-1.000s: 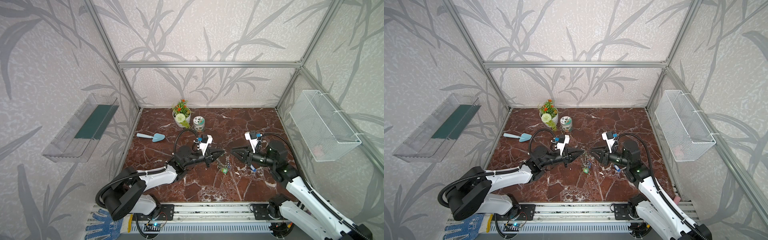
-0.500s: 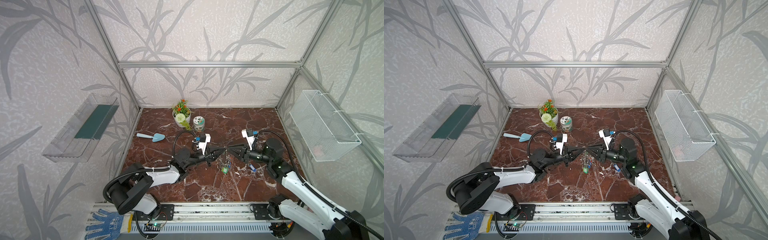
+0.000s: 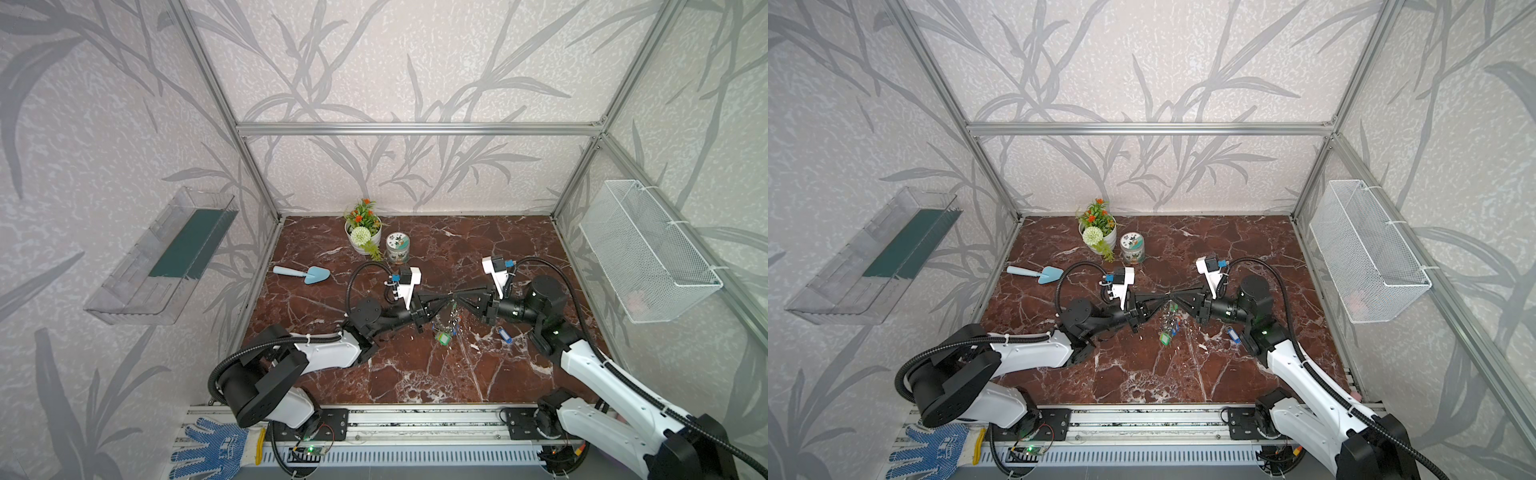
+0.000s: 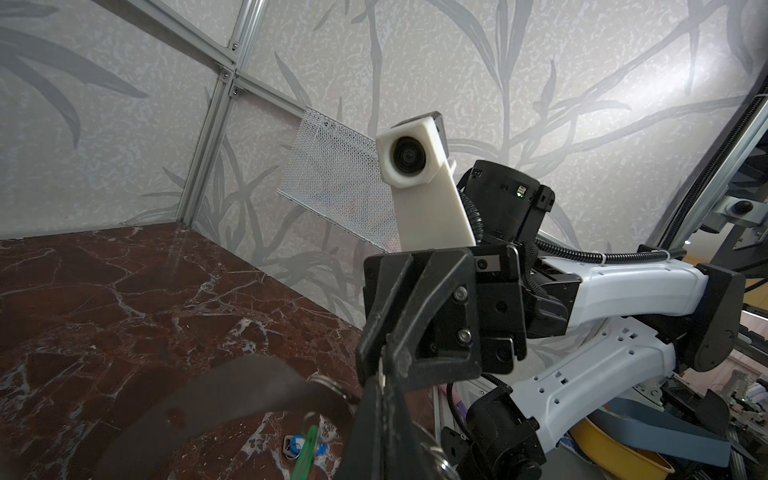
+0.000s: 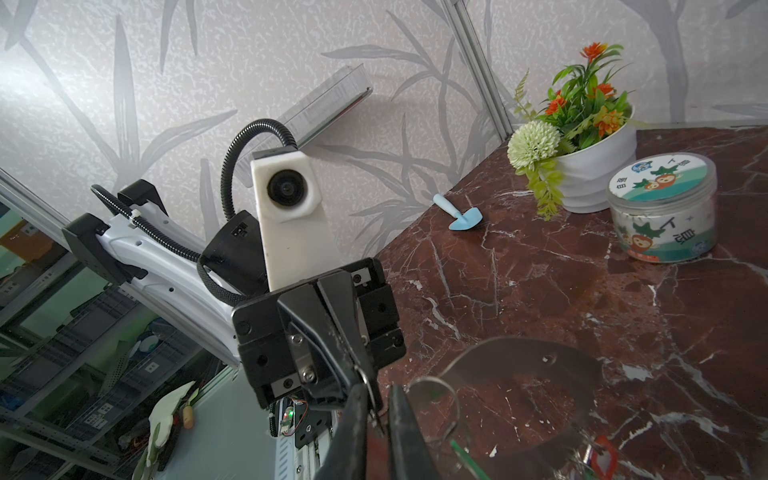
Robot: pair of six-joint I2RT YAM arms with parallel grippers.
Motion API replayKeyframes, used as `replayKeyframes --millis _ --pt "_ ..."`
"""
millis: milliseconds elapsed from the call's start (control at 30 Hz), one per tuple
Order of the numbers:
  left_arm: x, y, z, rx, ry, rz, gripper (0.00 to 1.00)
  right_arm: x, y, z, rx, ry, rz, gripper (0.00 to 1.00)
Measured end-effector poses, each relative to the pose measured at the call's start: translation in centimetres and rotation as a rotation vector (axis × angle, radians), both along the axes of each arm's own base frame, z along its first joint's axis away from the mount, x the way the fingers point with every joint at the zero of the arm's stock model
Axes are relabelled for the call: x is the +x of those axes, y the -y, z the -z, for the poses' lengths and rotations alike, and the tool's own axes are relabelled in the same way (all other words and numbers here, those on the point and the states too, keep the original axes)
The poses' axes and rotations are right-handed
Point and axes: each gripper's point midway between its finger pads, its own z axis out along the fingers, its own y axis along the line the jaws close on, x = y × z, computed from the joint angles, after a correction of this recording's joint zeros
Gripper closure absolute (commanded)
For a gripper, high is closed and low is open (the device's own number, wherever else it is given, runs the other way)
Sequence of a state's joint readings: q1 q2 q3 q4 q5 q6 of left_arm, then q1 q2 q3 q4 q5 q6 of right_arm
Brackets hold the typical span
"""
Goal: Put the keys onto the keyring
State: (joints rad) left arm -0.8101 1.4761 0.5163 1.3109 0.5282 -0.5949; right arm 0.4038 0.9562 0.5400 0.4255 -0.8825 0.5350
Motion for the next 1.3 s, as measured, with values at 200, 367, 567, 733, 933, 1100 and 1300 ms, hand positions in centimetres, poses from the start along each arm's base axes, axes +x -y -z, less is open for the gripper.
replayKeyframes --millis 200,367,567,733,933,1100,1300 --pt "0.2 -0.1 0.0 -0.003 -0.002 -0.015 1.00 -0.2 0.0 0.6 -0.001 -0.004 -0.002 0.83" --pt "0.4 -0.1 -0.1 -0.006 -0.004 -0.026 1.00 -0.3 0.0 1.2 -0.005 -0.021 -0.005 0.82" --pt "0.4 -0.1 -0.1 -0.006 -0.004 -0.027 1.00 -0.4 0.0 0.9 0.007 -0.013 -0.011 0.82" --pt "0.4 -0.1 -0.1 -0.007 -0.004 -0.026 1.00 -0.3 -0.1 0.7 0.013 -0.008 -0.014 0.83" --pt "0.4 -0.1 -0.1 -0.007 -0.004 -0.026 1.00 -0.1 -0.3 0.7 0.023 -0.013 -0.021 0.87" --pt "0.4 -0.2 -0.2 -0.012 -0.001 -0.027 1.00 -0.1 -0.3 0.5 0.029 -0.011 -0.019 0.91" --pt "0.4 -0.2 -0.3 -0.017 -0.005 -0.023 1.00 0.0 -0.3 0.5 0.037 -0.010 -0.018 0.99"
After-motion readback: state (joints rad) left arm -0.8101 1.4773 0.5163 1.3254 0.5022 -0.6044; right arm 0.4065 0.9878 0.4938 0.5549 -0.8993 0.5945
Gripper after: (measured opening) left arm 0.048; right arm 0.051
